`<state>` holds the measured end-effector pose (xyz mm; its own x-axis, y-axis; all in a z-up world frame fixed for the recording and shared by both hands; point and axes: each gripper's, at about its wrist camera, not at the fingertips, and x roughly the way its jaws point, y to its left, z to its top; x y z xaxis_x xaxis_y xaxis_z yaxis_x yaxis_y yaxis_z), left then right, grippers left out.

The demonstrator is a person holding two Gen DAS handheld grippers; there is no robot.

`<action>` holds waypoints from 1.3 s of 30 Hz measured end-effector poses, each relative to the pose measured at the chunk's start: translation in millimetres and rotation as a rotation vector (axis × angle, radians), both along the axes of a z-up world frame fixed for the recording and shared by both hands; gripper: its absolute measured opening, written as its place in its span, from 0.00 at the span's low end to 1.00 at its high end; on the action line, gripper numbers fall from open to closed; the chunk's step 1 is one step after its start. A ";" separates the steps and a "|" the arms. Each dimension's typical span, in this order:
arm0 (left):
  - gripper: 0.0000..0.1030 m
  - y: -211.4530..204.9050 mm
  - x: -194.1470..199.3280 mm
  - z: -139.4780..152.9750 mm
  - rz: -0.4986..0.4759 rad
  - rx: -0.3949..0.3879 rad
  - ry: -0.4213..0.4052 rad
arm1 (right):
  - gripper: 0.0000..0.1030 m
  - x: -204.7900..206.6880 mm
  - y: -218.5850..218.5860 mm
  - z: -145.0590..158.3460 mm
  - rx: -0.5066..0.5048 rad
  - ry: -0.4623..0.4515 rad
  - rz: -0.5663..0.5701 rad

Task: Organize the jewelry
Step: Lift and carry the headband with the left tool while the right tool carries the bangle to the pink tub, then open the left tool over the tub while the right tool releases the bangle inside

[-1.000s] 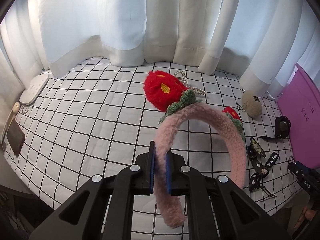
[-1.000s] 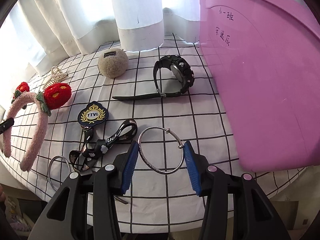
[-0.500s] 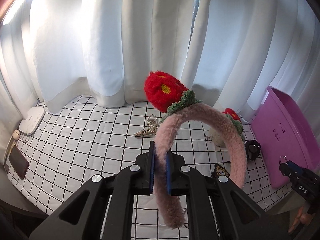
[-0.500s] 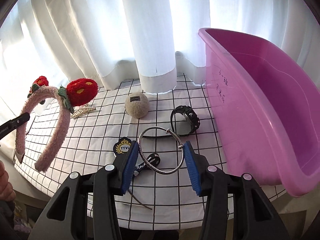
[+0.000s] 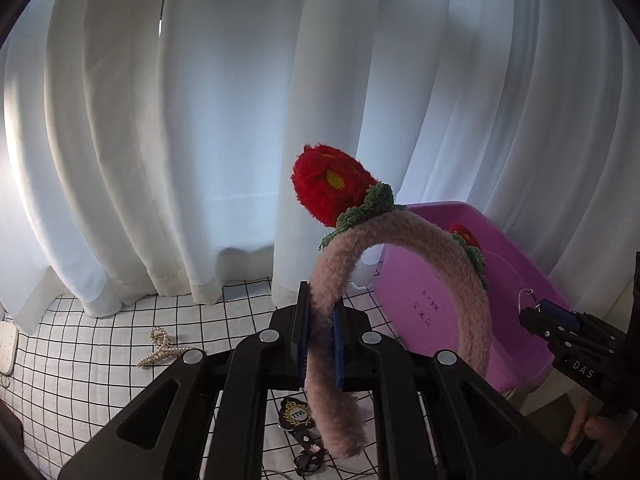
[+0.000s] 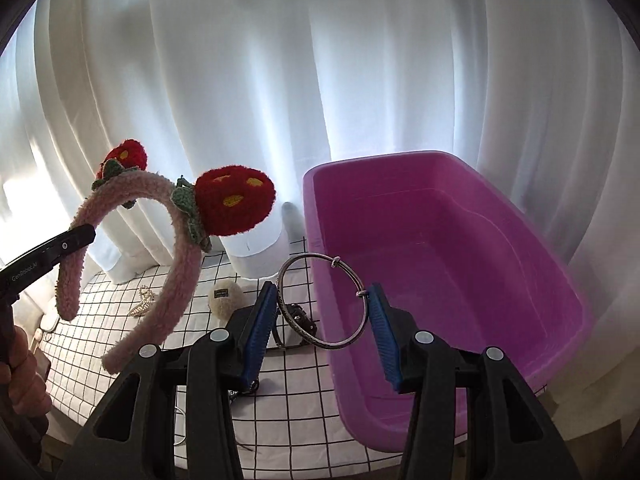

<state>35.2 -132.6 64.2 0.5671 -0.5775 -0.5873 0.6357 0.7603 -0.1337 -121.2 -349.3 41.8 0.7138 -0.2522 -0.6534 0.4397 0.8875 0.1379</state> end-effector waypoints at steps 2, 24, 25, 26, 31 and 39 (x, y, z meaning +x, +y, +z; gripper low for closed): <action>0.09 -30.6 -4.2 0.1 -0.052 0.000 0.012 | 0.44 -2.2 -17.0 2.6 -0.011 -0.002 -0.029; 0.18 -249.3 -2.9 -52.8 -0.230 0.193 0.097 | 0.45 12.7 -144.0 -60.6 0.084 0.183 -0.145; 0.18 -250.8 -2.8 -53.7 -0.227 0.197 0.098 | 0.46 14.0 -144.8 -61.9 0.081 0.192 -0.144; 0.21 -251.0 -2.3 -55.2 -0.224 0.200 0.097 | 0.47 14.4 -145.0 -62.4 0.078 0.195 -0.143; 0.91 -245.8 -4.1 -50.2 -0.200 0.160 0.049 | 0.58 14.7 -143.6 -60.5 0.045 0.192 -0.149; 0.92 -242.8 5.5 -48.9 -0.169 0.159 0.053 | 0.60 11.6 -141.7 -61.1 0.042 0.181 -0.145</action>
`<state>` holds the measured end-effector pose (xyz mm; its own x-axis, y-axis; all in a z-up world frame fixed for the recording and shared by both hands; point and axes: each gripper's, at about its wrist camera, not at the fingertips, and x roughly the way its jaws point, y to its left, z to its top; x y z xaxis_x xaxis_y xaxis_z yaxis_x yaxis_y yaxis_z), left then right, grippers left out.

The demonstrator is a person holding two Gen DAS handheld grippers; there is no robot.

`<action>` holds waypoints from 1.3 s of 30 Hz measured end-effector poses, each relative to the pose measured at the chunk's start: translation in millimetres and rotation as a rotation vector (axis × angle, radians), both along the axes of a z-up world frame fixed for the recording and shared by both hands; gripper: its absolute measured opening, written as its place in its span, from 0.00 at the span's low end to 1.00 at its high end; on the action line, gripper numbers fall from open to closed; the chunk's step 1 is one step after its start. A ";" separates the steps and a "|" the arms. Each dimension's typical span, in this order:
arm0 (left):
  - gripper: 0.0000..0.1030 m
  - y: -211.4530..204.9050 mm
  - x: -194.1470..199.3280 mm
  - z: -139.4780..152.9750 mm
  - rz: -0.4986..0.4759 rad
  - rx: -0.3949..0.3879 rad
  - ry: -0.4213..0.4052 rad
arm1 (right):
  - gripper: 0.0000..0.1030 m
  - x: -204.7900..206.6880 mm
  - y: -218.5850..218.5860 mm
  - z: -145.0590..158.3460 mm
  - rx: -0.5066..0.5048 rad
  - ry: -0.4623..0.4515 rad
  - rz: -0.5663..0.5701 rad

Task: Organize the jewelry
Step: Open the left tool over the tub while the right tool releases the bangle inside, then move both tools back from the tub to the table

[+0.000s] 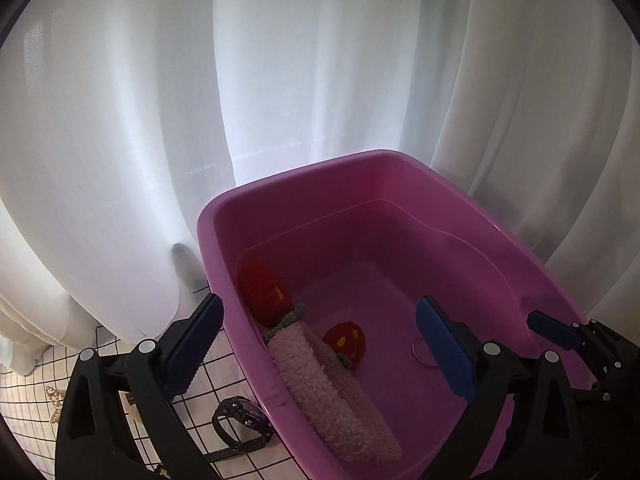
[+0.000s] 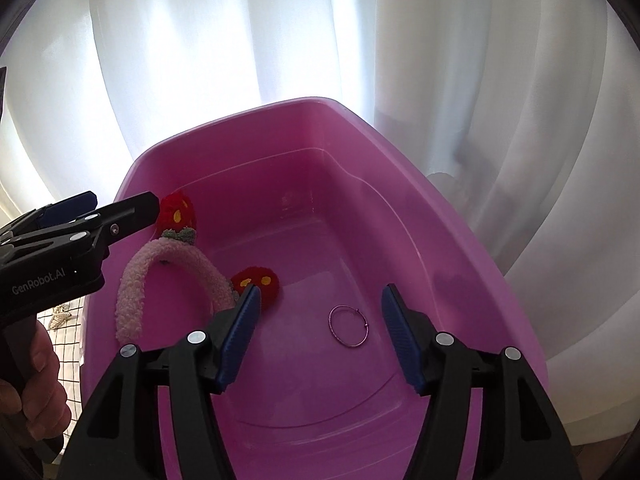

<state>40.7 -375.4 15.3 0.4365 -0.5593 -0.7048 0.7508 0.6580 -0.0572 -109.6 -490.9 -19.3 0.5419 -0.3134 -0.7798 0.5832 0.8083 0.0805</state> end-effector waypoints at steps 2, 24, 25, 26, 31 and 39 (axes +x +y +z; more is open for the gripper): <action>0.92 2.6 2.4 0.3 0.015 -0.001 0.010 | 0.60 0.2 0.0 0.0 0.006 0.002 0.000; 0.92 113.0 16.0 24.3 0.231 -0.023 -0.006 | 0.60 5.9 69.9 25.4 0.001 -0.066 0.085; 0.92 120.3 16.8 25.4 0.242 -0.022 -0.007 | 0.60 8.1 75.7 26.9 0.000 -0.070 0.093; 0.92 127.8 17.7 26.5 0.253 -0.024 -0.007 | 0.60 10.0 81.3 28.3 0.001 -0.073 0.102; 0.92 165.0 20.0 30.4 0.301 -0.023 -0.008 | 0.60 20.5 112.8 35.0 0.000 -0.082 0.152; 0.92 237.1 29.6 20.8 0.377 -0.005 0.034 | 0.60 35.2 165.2 42.6 0.003 -0.107 0.244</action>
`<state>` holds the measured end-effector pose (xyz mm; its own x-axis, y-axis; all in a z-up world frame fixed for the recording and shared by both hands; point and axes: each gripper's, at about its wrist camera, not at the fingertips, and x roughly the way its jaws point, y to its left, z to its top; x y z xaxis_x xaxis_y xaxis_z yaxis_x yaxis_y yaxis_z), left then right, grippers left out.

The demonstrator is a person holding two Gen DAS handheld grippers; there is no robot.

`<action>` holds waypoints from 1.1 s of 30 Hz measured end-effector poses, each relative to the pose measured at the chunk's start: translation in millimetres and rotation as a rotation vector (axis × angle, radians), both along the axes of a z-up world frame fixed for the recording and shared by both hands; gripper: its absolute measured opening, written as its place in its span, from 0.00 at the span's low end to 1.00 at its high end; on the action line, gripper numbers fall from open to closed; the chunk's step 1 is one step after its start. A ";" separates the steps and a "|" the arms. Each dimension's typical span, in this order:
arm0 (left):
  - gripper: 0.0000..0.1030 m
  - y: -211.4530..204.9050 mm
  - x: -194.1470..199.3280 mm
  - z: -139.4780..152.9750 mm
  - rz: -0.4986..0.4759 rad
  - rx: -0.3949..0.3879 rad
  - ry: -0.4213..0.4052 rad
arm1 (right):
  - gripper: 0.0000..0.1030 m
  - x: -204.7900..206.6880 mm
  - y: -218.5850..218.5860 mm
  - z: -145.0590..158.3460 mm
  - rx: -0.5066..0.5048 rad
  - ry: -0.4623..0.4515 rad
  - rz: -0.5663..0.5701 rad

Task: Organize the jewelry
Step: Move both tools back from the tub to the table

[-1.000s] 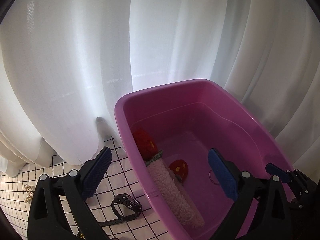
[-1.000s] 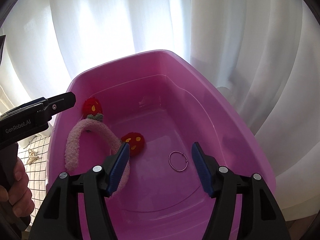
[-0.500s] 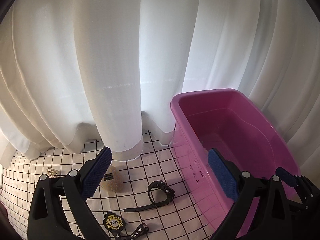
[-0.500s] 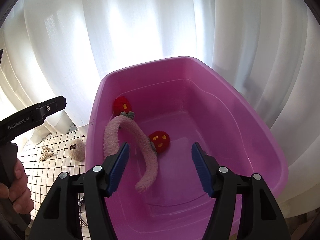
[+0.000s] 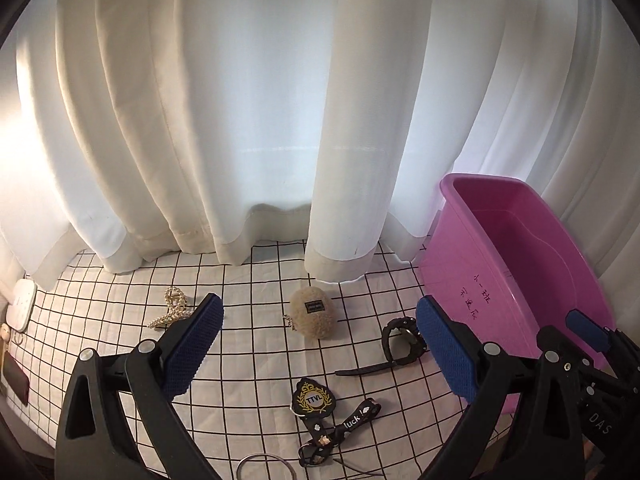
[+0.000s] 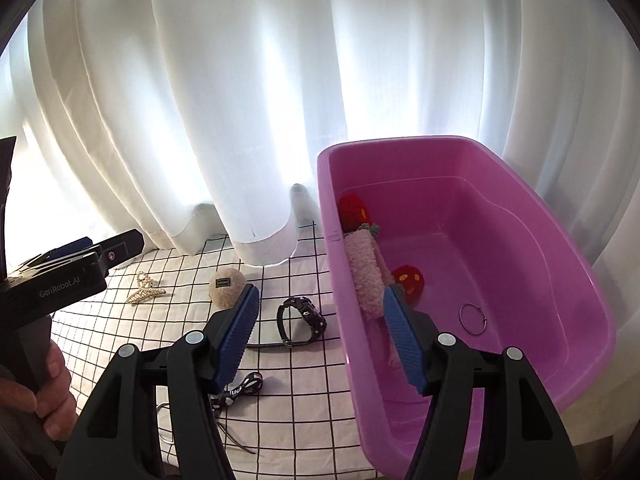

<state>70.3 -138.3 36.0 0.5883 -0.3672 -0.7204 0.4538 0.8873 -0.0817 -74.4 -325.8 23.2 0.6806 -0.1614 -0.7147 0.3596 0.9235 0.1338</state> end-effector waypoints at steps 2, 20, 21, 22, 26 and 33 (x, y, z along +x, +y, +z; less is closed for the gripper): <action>0.92 20.0 3.4 -4.4 0.029 0.011 0.012 | 0.60 5.3 11.3 -0.3 0.003 0.000 0.021; 0.92 137.9 -5.9 -100.6 0.165 0.136 0.162 | 0.60 9.8 83.7 -89.8 0.095 0.176 0.174; 0.92 135.7 -9.6 -108.4 0.155 0.149 0.180 | 0.60 8.5 86.3 -97.2 0.100 0.191 0.180; 0.92 133.3 -14.0 -115.4 0.147 0.159 0.196 | 0.60 6.9 88.5 -104.5 0.107 0.204 0.188; 0.92 126.7 -30.6 -140.5 0.127 0.167 0.241 | 0.60 2.1 95.0 -130.1 0.111 0.252 0.217; 0.92 118.1 -55.9 -183.3 0.116 0.195 0.340 | 0.60 -8.2 99.1 -165.9 0.130 0.305 0.246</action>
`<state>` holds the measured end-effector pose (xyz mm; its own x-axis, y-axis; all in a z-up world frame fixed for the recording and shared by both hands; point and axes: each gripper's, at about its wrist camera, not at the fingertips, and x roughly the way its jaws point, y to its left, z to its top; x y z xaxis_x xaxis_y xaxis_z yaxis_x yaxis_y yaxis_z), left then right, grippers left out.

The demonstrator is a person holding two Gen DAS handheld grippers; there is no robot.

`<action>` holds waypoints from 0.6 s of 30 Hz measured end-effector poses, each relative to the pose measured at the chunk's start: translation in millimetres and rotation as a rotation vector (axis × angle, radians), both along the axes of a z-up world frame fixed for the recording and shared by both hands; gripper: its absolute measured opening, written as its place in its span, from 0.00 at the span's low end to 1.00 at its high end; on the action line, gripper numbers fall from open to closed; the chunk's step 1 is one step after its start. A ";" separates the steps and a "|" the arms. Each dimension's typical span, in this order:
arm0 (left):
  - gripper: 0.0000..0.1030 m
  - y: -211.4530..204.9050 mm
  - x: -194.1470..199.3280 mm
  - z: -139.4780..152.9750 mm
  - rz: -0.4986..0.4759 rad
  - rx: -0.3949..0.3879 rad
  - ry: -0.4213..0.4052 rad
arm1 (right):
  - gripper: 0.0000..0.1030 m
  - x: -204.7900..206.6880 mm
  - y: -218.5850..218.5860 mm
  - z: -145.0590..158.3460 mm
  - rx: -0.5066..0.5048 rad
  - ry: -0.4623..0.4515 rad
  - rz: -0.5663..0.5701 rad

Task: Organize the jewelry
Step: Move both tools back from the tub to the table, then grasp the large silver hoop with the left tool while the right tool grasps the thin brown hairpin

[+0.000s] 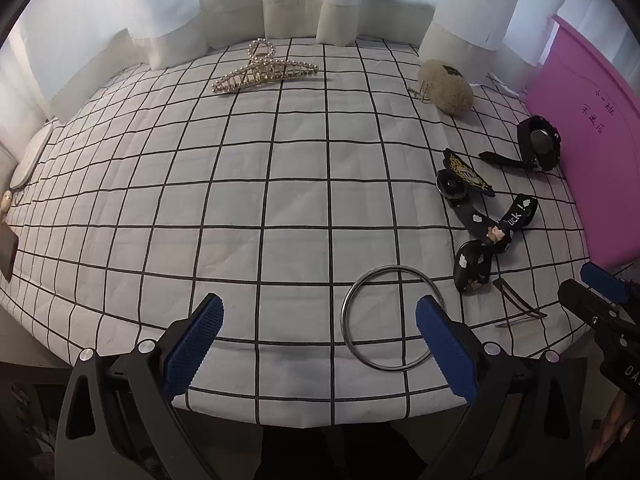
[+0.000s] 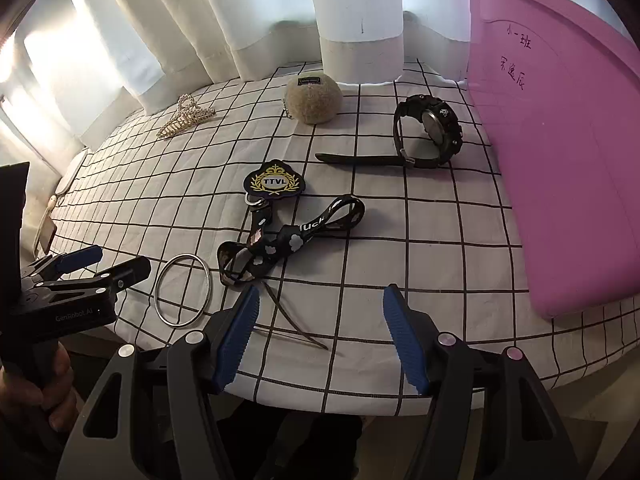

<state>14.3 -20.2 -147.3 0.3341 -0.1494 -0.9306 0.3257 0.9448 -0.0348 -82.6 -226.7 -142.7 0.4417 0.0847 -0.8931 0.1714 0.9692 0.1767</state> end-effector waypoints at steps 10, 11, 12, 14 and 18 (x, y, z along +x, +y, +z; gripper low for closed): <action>0.92 -22.7 -14.3 -9.3 -0.035 -0.020 0.006 | 0.60 -2.7 3.0 -16.7 -0.015 0.006 0.042; 0.92 -25.0 -14.1 -10.1 -0.037 -0.025 0.014 | 0.60 -3.2 2.8 -17.5 -0.017 0.008 0.043; 0.92 -26.7 -14.1 -10.8 -0.036 -0.030 0.018 | 0.60 -3.1 2.2 -18.7 -0.015 0.008 0.045; 0.92 -29.9 -14.3 -11.4 -0.036 -0.036 0.020 | 0.60 -2.9 1.9 -21.1 -0.016 0.007 0.055; 0.92 -35.7 -15.3 -15.0 -0.039 -0.033 0.023 | 0.60 -2.7 6.1 -24.8 -0.028 0.008 0.090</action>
<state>-0.9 -55.9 -162.3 0.3059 -0.1927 -0.9323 0.3610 0.9297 -0.0737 -85.3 -220.6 -167.5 0.4266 0.0986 -0.8990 0.0851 0.9853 0.1484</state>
